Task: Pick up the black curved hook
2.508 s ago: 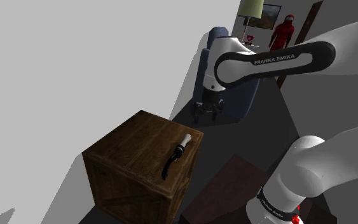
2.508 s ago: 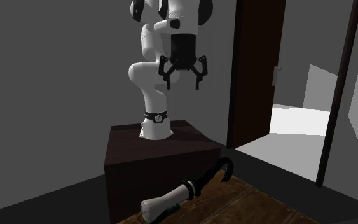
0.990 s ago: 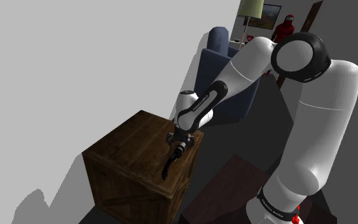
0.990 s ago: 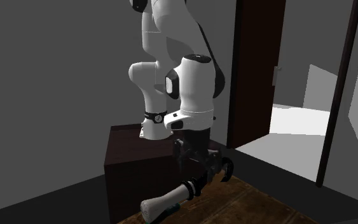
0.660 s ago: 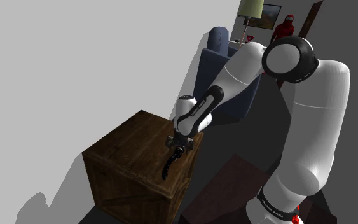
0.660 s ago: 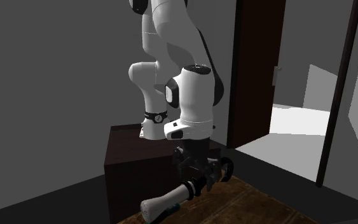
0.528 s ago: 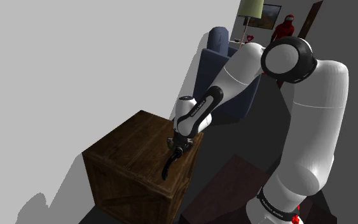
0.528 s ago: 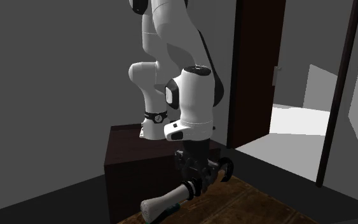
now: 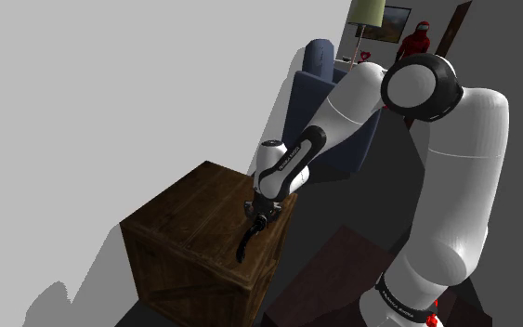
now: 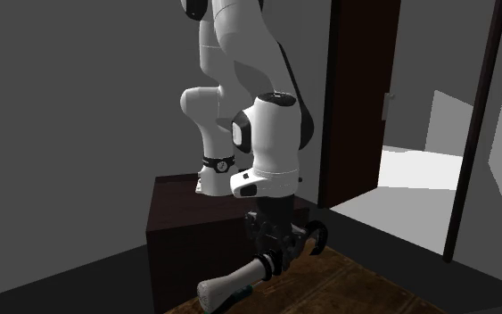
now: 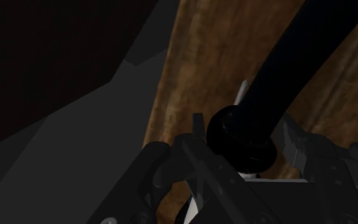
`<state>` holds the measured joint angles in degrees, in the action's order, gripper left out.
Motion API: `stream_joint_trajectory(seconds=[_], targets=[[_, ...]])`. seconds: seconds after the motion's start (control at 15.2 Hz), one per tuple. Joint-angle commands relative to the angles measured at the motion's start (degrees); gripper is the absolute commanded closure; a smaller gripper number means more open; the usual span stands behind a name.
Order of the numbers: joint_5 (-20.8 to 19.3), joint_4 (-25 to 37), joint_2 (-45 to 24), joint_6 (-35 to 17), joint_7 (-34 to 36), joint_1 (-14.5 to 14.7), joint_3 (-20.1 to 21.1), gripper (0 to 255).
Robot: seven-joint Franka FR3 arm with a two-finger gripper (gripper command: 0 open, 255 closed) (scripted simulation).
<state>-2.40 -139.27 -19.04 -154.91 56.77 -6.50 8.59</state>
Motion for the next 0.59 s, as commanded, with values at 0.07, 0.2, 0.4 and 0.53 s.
stream_joint_trajectory(seconds=[0.07, 0.2, 0.4, 0.53], targets=[[0.21, -0.2, 0.77, 0.64, -0.15, -0.13, 0.15, 255], [0.67, -0.42, 2.42, 2.05, -0.44, -0.36, 0.46, 255], [1.36, -0.65, 4.84, 4.22, -0.88, -0.64, 0.86, 255], [1.81, -0.74, 6.43, 5.7, -1.16, -0.79, 1.09, 255]])
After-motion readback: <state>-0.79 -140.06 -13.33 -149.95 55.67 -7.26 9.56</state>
